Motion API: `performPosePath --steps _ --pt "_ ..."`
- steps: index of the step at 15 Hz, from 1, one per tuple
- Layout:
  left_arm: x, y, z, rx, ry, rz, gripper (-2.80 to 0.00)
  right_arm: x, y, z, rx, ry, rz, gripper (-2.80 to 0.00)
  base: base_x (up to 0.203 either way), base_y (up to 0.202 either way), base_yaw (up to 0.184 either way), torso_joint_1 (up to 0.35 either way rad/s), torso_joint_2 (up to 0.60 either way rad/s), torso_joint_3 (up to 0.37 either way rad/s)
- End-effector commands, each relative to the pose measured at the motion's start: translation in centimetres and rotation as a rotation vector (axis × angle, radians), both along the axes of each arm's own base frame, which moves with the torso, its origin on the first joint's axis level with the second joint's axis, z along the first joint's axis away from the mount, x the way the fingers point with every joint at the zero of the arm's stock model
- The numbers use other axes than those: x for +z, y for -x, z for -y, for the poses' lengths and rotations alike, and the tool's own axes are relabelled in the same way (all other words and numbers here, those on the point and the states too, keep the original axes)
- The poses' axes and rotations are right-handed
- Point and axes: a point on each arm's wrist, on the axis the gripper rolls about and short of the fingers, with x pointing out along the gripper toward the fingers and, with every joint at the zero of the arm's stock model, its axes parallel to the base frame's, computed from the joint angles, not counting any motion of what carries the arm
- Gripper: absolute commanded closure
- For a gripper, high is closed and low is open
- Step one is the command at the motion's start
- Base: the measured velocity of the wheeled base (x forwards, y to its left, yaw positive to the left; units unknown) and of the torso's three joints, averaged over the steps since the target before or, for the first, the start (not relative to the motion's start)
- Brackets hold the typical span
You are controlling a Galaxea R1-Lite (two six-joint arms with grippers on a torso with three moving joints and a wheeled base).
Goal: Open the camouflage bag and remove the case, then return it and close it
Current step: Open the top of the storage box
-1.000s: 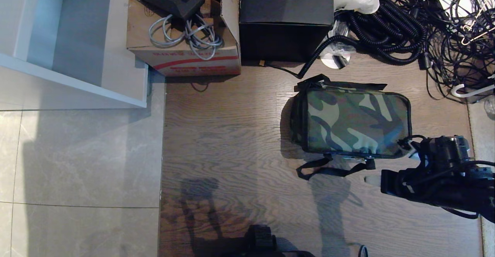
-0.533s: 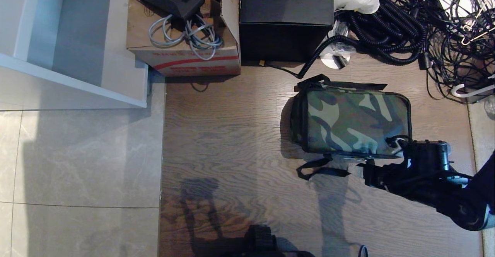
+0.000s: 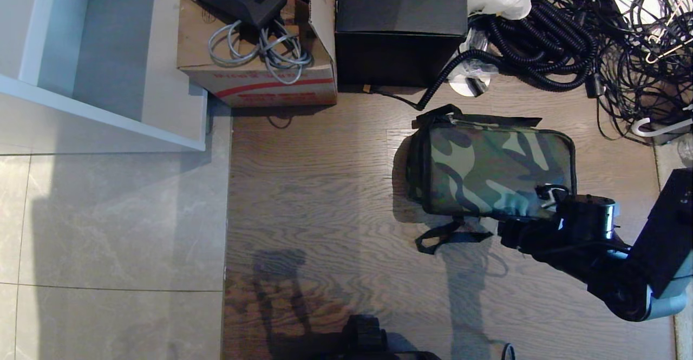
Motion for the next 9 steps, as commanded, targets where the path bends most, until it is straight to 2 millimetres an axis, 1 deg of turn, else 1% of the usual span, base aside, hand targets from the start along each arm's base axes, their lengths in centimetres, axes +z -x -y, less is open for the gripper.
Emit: performPosePath --steps 1,2,6,9 --pt "0.02 0.0 0.0 0.001 0.0 0.002 0.0 -0.35 -0.17 -0.05 0.001 -0.004 0.004 -2.8 0.0 0.0 0.0 0.0 0.0 0.0" --pt "0.0 0.0 0.0 0.001 0.0 0.001 0.0 -0.33 -0.2 -0.05 -0.001 -0.008 0.009 0.0 0.0 0.0 0.0 0.0 0.0 0.0" --pt "0.0 0.0 0.0 0.001 0.0 0.001 0.0 -0.86 -0.29 -0.11 0.003 -0.003 -0.001 0.0 0.0 0.0 0.0 0.0 0.0 0.0" --pt "0.0 0.0 0.0 0.0 0.0 0.001 0.0 -0.57 -0.19 -0.25 0.008 -0.001 0.009 0.0 0.0 0.0 0.0 0.0 0.0 0.0"
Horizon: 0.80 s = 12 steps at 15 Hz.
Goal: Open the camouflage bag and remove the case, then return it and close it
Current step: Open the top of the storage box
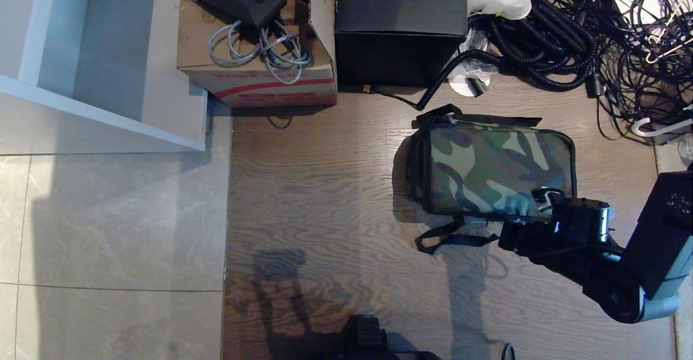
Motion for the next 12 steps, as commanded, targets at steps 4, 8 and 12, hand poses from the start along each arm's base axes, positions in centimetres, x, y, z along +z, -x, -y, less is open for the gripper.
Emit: performPosePath --steps 4,8,12 --pt "0.0 0.0 0.0 0.002 0.0 0.001 0.0 0.6 0.3 -0.3 0.012 0.002 0.023 0.0 0.0 0.0 0.0 0.0 0.0 0.0" --pt "0.0 0.0 0.0 0.001 0.0 0.001 0.0 2.1 2.0 -0.2 0.053 0.013 0.028 0.0 0.0 0.0 0.0 0.0 0.0 0.0" --pt "0.0 0.0 0.0 0.002 0.0 0.002 0.0 1.0 2.7 -0.1 0.111 0.119 -0.016 -2.8 0.0 0.0 0.0 0.0 0.0 0.0"
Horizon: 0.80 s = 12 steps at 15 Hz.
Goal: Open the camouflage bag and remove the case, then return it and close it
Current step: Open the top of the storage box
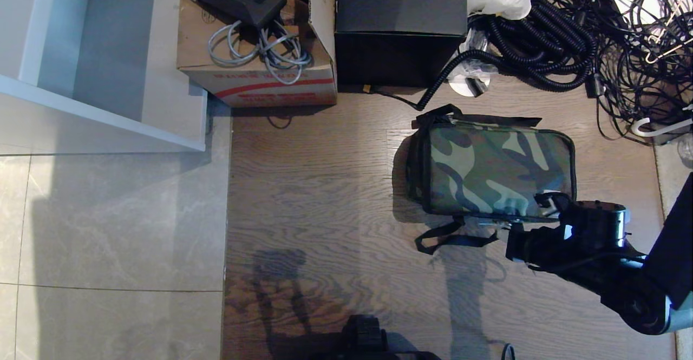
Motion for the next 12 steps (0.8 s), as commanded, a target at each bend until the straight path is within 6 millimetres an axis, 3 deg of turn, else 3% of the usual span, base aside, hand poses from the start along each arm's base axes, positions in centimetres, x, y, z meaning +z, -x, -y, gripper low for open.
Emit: performPosePath --steps 1,5,12 --pt "0.0 0.0 0.0 0.001 0.0 0.0 0.0 -0.8 0.2 0.0 0.023 0.064 -0.015 -2.8 0.0 0.0 0.0 0.0 0.0 0.0" --pt "0.0 0.0 0.0 0.0 0.0 0.0 0.0 -1.8 -0.6 0.7 0.006 0.069 -0.027 -2.8 0.0 0.0 0.0 0.0 0.0 0.0" --pt "0.0 0.0 0.0 0.001 0.0 0.0 0.0 -0.7 -3.6 1.3 -0.066 -0.034 0.071 -2.8 0.0 0.0 0.0 0.0 0.0 0.0"
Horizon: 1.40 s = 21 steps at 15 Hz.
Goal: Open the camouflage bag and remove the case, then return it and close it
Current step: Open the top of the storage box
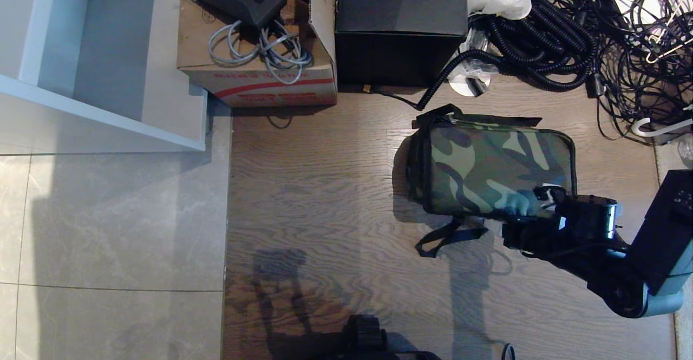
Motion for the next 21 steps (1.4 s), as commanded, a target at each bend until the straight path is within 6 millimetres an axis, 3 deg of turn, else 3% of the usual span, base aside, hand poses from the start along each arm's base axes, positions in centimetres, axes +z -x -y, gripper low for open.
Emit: performPosePath --steps 1,6,7,17,21 --pt "0.0 0.0 0.0 0.001 0.0 0.0 0.0 0.1 -0.7 0.0 -0.008 -0.023 0.021 -2.8 0.0 0.0 0.0 0.0 0.0 0.0" --pt "0.0 0.0 0.0 0.001 0.0 0.0 0.0 -0.1 -1.0 0.0 -0.03 -0.084 0.013 -2.8 0.0 0.0 0.0 0.0 0.0 0.0" --pt "0.0 0.0 0.0 0.001 0.0 0.0 0.0 -0.2 -1.0 -0.1 -0.033 -0.083 0.012 0.0 0.0 0.0 0.0 0.0 0.0 0.0" --pt "0.0 0.0 0.0 0.0 0.0 0.0 0.0 -0.2 -0.9 -0.1 -0.034 -0.065 0.015 0.0 0.0 0.0 0.0 0.0 0.0 0.0" --pt "0.0 0.0 0.0 0.001 0.0 0.0 0.0 1.2 1.4 0.4 0.036 -0.005 -0.041 0.0 0.0 0.0 0.0 0.0 0.0 0.0"
